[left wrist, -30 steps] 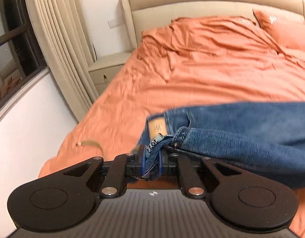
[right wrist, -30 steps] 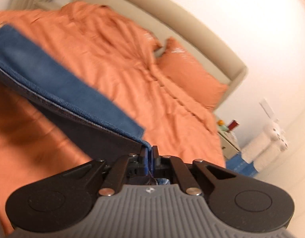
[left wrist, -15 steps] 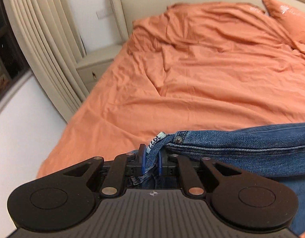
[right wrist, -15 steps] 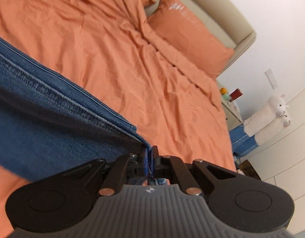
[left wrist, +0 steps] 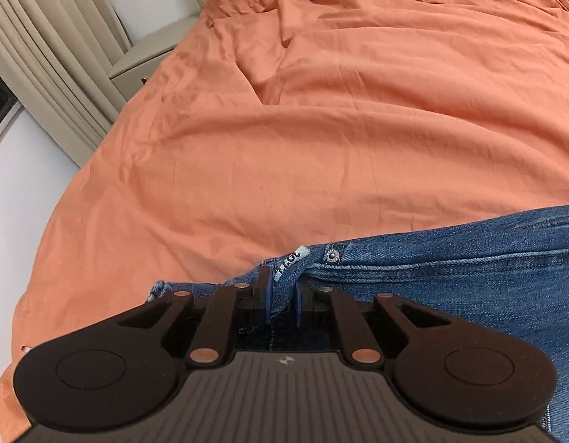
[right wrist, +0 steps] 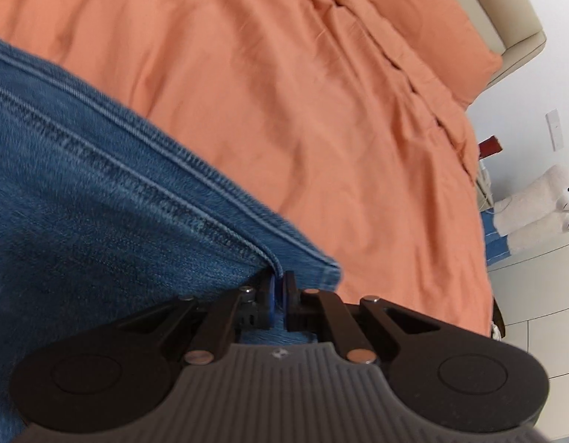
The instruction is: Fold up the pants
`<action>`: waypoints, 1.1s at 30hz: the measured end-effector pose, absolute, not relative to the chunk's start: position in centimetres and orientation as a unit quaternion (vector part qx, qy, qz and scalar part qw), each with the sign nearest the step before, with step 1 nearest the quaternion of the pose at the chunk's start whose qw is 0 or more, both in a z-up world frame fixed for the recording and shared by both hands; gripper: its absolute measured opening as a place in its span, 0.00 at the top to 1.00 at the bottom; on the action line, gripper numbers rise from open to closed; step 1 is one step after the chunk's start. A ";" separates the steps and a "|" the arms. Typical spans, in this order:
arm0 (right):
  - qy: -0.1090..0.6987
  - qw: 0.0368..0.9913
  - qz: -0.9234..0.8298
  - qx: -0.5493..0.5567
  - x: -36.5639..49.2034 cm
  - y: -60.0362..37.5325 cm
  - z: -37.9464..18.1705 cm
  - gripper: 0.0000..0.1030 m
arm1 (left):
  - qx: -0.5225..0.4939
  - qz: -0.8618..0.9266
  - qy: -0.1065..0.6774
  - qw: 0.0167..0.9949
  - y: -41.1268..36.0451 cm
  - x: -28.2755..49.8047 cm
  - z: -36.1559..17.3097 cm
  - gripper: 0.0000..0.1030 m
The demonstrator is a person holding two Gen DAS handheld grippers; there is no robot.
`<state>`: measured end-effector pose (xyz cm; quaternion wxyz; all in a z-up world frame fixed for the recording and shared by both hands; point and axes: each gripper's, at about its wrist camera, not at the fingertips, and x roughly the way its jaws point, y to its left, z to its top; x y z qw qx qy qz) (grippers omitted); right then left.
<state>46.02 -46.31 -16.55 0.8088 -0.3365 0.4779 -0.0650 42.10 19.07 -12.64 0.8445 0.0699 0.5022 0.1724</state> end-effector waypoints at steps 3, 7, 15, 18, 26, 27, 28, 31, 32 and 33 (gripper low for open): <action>0.466 0.813 -0.069 -0.343 45.2 -46.2 -16.8 1.00 | 0.064 0.180 0.472 0.861 18.8 40.8 -11.3 0.87; 0.426 0.838 -0.083 -0.331 42.0 -46.7 -13.2 1.00 | 0.031 0.187 0.402 0.896 18.2 36.2 -6.8 0.88; 0.402 0.862 -0.094 -0.294 41.5 -47.2 -8.0 1.00 | 0.031 0.189 0.380 0.905 18.1 36.4 -3.9 0.88; 0.415 0.859 -0.101 -0.283 43.8 -46.8 -9.7 1.00 | 0.037 0.195 0.392 0.898 18.4 38.5 -5.7 0.88; 0.456 0.836 -0.115 -0.282 47.5 -46.2 -14.7 1.00 | 0.056 0.185 0.430 0.882 18.4 41.2 -9.7 0.80; 0.457 0.837 -0.117 -0.277 47.6 -46.2 -14.8 0.96 | 0.066 0.182 0.434 0.880 18.3 41.2 -9.9 0.80; 0.456 0.839 -0.120 -0.273 47.5 -46.2 -14.8 0.87 | 0.075 0.175 0.438 0.879 18.2 41.2 -9.9 0.77; 0.437 0.853 -0.122 -0.258 46.7 -46.7 -13.7 0.50 | 0.075 0.161 0.444 0.878 18.4 41.0 -9.5 0.74; 0.433 0.857 -0.122 -0.249 46.5 -46.9 -13.2 0.50 | 0.070 0.158 0.445 0.879 18.5 40.9 -9.3 0.73; 0.431 0.862 -0.124 -0.236 46.0 -46.9 -12.7 0.50 | 0.065 0.154 0.447 0.879 18.6 40.8 -9.0 0.73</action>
